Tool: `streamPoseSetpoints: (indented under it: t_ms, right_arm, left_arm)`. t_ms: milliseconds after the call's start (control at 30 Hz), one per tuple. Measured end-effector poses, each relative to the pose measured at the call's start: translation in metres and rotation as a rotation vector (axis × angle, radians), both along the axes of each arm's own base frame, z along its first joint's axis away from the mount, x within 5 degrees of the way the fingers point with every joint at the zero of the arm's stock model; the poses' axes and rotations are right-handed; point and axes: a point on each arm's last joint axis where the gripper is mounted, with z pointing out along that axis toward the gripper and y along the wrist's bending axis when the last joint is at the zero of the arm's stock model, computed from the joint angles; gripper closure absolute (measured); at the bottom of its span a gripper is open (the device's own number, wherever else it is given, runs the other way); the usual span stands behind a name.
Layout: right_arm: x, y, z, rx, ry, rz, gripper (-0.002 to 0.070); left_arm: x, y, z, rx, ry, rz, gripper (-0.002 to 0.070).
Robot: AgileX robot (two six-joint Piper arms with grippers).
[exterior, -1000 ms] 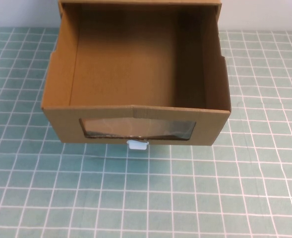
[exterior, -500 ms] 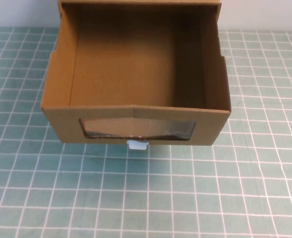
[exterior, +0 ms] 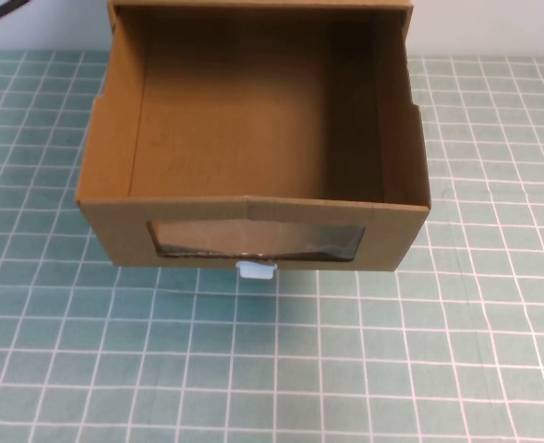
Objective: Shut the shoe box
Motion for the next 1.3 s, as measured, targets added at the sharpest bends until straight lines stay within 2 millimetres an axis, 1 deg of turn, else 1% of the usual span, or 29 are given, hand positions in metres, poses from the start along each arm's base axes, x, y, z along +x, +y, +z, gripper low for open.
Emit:
streamPoseSetpoints:
  t_ms: [100, 167, 267, 300, 367, 467, 567, 667, 833, 900, 967, 1033, 1100, 1167, 1300]
  right_arm:
    - [0.009, 0.019, -0.008, -0.125, 0.030, 0.202, 0.0687]
    - [0.013, 0.035, -0.016, -0.227, 0.041, 0.387, 0.0688]
    - [0.019, 0.059, -0.027, -0.324, 0.036, 0.638, 0.0688]
    - [0.020, 0.064, -0.030, -0.351, 0.027, 0.699, 0.0688]
    - [0.024, 0.078, -0.036, -0.389, 0.016, 0.816, 0.0687]
    - [0.025, 0.096, -0.045, -0.483, -0.015, 0.936, 0.0687]
    - [0.021, 0.116, -0.055, -0.646, -0.043, 1.028, 0.0687]
    - [0.017, 0.137, -0.067, -0.817, -0.074, 1.100, 0.0687]
    - [0.009, 0.177, -0.088, -1.053, -0.148, 1.217, 0.0687]
    - [0.005, 0.194, -0.101, -1.180, -0.181, 1.269, 0.0687]
    - [0.005, 0.210, -0.117, -1.330, -0.212, 1.313, 0.0687]
    - [0.005, 0.224, -0.130, -1.439, -0.241, 1.339, 0.0687]
    - [0.007, 0.238, -0.144, -1.513, -0.267, 1.356, 0.0687]
    - [0.010, 0.246, -0.153, -1.542, -0.278, 1.361, 0.0687]
    - [0.017, 0.258, -0.168, -1.568, -0.282, 1.359, 0.0687]
  left_arm:
    - [0.032, -0.015, -0.002, 0.015, 0.059, -0.137, 0.0678]
    - [0.056, -0.024, -0.007, 0.021, 0.092, -0.200, 0.0678]
    - [0.089, -0.039, -0.024, 0.013, 0.166, -0.260, 0.0678]
    - [0.096, -0.044, -0.026, 0.013, 0.175, -0.277, 0.0678]
    - [0.113, -0.059, -0.042, 0.018, 0.220, -0.316, 0.0678]
    - [0.129, -0.079, -0.064, 0.049, 0.285, -0.327, 0.0678]
    - [0.139, -0.089, -0.081, 0.053, 0.351, -0.310, 0.0678]
    - [0.146, -0.089, -0.092, 0.063, 0.392, -0.287, 0.0678]
    - [0.148, -0.088, -0.095, 0.066, 0.409, -0.270, 0.0678]
    - [0.148, -0.088, -0.095, 0.063, 0.414, -0.268, 0.0678]
    - [0.149, -0.088, -0.096, 0.062, 0.417, -0.267, 0.0678]
    - [0.149, -0.089, -0.097, 0.062, 0.421, -0.268, 0.0678]
    - [0.150, -0.089, -0.099, 0.056, 0.430, -0.273, 0.0678]
    - [0.152, -0.091, -0.103, 0.045, 0.442, -0.283, 0.0678]
    - [0.154, -0.093, -0.105, 0.032, 0.449, -0.292, 0.0678]
